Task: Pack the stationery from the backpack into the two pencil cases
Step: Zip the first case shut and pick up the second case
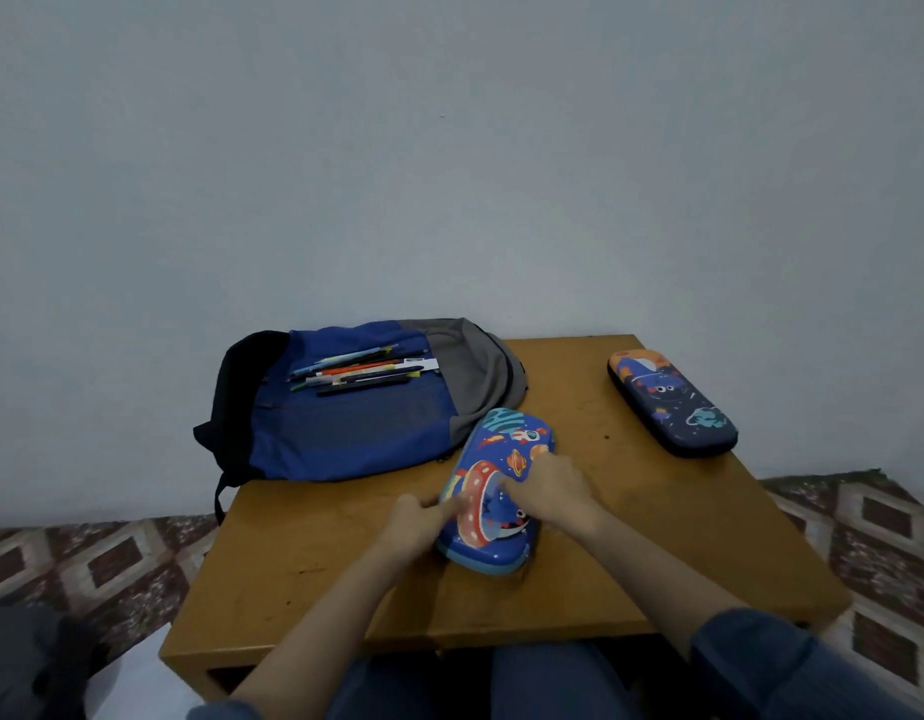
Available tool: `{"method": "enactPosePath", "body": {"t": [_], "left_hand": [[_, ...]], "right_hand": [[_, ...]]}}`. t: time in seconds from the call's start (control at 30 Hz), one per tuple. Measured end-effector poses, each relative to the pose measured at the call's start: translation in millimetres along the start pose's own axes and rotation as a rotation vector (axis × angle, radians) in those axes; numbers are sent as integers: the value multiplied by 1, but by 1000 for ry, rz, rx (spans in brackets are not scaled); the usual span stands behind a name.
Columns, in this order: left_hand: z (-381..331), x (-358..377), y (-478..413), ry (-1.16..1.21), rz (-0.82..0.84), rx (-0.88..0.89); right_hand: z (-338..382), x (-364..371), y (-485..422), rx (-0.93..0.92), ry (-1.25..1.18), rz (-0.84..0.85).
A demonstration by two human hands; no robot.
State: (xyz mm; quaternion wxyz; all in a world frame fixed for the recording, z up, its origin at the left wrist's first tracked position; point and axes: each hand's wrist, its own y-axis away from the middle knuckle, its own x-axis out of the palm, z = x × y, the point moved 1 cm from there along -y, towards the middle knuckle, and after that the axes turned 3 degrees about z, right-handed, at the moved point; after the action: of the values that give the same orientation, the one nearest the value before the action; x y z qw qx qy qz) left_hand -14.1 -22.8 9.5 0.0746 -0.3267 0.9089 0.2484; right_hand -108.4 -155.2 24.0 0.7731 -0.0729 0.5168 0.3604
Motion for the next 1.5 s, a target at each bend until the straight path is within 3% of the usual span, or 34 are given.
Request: {"method": "enactPosePath", "body": {"t": [0.1, 0.2, 0.4, 0.57, 0.73, 0.93, 1.17, 1.27, 1.4, 1.5], "left_hand": [[-8, 18, 2, 23, 42, 24], [-20, 34, 0, 48, 59, 75], [-53, 68, -14, 192, 104, 168], [-81, 95, -52, 228, 84, 158], [-87, 109, -96, 261, 59, 87], [-94, 117, -150, 223, 7, 48], [-98, 115, -176, -101, -17, 163], [-95, 108, -174, -329, -66, 242], [-94, 100, -164, -392, -116, 309], [-97, 95, -149, -398, -121, 383]], "right_hand": [[-15, 2, -1, 112, -327, 155], [-32, -2, 0, 193, -727, 134], [-62, -37, -11, 75, -788, -142], [-75, -70, -38, 22, -667, -275], [-78, -88, -78, 2, -478, -251], [-75, -95, -124, -20, -428, -247], [-87, -76, -149, 32, -368, -257], [-86, -81, -145, 37, -274, -335], [-87, -104, -137, 29, -136, -434], [-110, -121, -134, 243, 93, -293]]}}
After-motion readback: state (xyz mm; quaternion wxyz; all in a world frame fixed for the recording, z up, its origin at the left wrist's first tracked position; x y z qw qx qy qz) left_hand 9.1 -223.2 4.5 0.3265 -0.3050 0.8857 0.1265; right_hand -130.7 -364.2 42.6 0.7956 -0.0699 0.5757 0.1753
